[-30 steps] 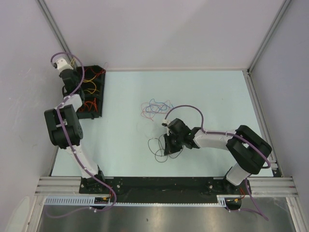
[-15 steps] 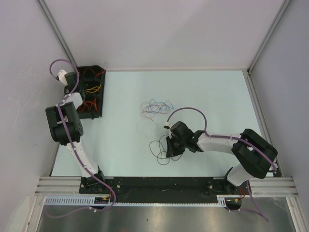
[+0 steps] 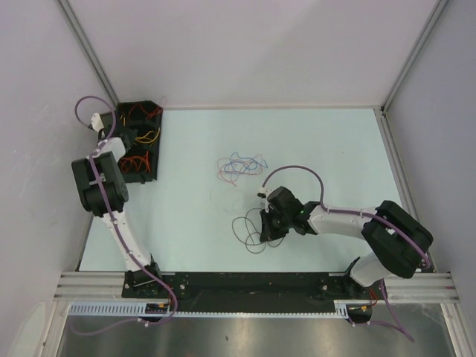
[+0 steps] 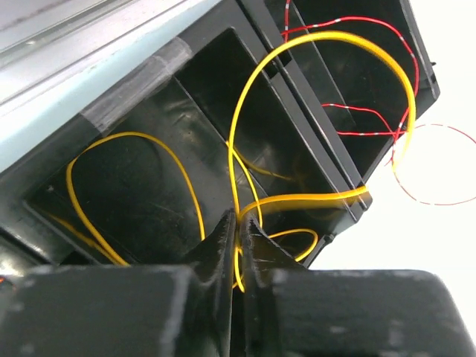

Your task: Untangle the cables

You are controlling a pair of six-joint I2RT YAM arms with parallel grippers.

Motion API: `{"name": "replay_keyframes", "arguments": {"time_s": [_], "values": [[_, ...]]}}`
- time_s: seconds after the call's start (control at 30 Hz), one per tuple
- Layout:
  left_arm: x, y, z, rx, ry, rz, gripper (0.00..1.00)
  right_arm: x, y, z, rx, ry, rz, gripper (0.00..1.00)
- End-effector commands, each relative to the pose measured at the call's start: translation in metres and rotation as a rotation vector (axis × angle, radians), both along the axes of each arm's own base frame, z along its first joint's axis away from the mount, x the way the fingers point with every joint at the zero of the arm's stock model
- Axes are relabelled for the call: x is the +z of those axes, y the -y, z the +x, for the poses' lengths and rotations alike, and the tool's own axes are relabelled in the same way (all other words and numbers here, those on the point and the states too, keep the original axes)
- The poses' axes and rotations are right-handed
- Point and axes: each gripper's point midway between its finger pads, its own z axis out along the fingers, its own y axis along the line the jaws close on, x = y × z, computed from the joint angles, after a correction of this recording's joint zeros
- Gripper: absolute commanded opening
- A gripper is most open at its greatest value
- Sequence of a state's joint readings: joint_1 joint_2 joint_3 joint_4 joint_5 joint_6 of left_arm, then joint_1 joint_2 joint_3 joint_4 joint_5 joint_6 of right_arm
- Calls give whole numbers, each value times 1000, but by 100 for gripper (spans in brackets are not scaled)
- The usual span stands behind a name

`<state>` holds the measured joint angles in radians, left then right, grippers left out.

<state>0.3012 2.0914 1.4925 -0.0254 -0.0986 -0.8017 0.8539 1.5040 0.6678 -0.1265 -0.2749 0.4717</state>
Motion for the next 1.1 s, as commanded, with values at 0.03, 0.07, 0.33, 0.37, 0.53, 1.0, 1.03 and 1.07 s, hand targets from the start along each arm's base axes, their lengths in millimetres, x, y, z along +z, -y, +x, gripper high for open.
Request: {"name": "replay_keyframes", "arguments": {"time_s": [0.03,0.07,0.33,0.37,0.53,1.0,1.03,1.07], "values": [[31,-11,-4,67,-11,5,23,7,1,6,-1,31,25,0],[40,-16,-8,90,-16,22,32,8,0,6,0,32,28,0],[91,-18,-19,114,25,70,53,9,0,5,-2,31,28,0],[101,-16,-22,111,36,76,53,10,0,5,0,32,29,0],[149,2,-36,98,112,126,54,15,-4,5,-4,32,54,0],[204,163,-139,-327,230,304,55,78,-25,28,-36,125,129,0],[191,185,-148,-413,197,303,55,88,-27,33,-40,146,137,0],[191,192,-159,-448,188,315,55,93,-29,36,-41,155,140,0]]}}
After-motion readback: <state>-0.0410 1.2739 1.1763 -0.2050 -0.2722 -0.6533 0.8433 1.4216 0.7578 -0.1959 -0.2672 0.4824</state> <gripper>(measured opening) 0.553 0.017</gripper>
